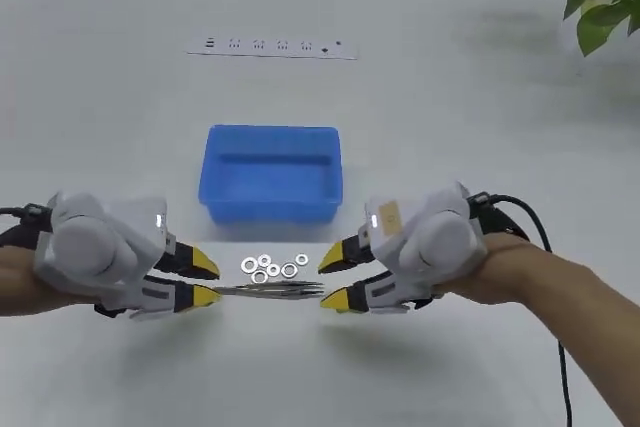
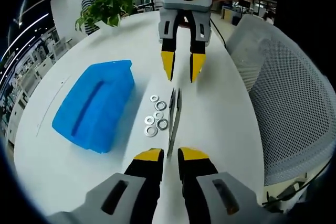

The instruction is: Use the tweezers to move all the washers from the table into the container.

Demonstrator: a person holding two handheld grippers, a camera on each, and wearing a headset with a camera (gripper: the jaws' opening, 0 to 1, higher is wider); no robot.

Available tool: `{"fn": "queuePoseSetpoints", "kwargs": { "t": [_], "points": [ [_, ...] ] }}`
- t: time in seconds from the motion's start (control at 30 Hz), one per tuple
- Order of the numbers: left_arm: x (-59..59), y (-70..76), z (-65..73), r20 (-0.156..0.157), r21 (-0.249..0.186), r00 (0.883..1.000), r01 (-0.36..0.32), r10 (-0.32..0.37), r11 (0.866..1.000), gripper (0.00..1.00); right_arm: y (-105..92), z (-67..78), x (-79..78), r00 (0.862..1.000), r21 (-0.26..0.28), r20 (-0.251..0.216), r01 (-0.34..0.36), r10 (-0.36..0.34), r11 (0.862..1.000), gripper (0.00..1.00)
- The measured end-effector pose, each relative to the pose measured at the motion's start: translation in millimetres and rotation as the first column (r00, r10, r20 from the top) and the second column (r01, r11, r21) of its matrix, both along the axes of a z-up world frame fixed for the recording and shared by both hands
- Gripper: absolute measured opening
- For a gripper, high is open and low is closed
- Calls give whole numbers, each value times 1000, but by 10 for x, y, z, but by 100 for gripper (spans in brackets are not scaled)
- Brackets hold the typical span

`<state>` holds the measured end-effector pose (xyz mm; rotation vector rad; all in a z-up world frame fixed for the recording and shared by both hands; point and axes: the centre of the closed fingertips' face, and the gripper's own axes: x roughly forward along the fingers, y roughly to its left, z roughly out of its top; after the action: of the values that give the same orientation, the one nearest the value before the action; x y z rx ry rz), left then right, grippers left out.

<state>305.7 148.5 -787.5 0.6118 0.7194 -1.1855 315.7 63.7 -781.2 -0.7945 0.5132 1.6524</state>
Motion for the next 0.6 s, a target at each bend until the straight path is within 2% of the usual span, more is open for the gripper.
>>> {"fn": "queuePoseSetpoints", "kwargs": {
  "t": [0.1, 0.17, 0.23, 0.4, 0.57, 0.6],
  "points": [
    [4, -13, -26, -2, 10, 1000, 6, -6, 1000, 15, 43, -43, 44, 1000, -2, -6, 13, -13, 1000, 20],
    [15, -24, -45, -15, 3, 1000, 4, -4, 1000, 15, 66, -60, 71, 1000, -4, -3, 19, -19, 1000, 20],
    [20, -43, -59, -21, 1, 1000, 6, -6, 1000, 15, 93, -87, 61, 999, -1, -30, 22, -22, 1000, 18],
    [45, -63, -110, -20, 14, 1000, 16, -16, 1000, 14, 132, -150, 54, 998, -8, -54, 17, -17, 1000, 18],
    [22, -92, -161, -23, 34, 999, 39, -38, 999, 12, 175, -180, 30, 998, -9, -64, 10, -10, 1000, 16],
    [30, -109, -143, -16, 23, 999, 42, -42, 999, 10, 179, -186, 29, 998, -10, -63, 10, -11, 1000, 16]
  ]
}}
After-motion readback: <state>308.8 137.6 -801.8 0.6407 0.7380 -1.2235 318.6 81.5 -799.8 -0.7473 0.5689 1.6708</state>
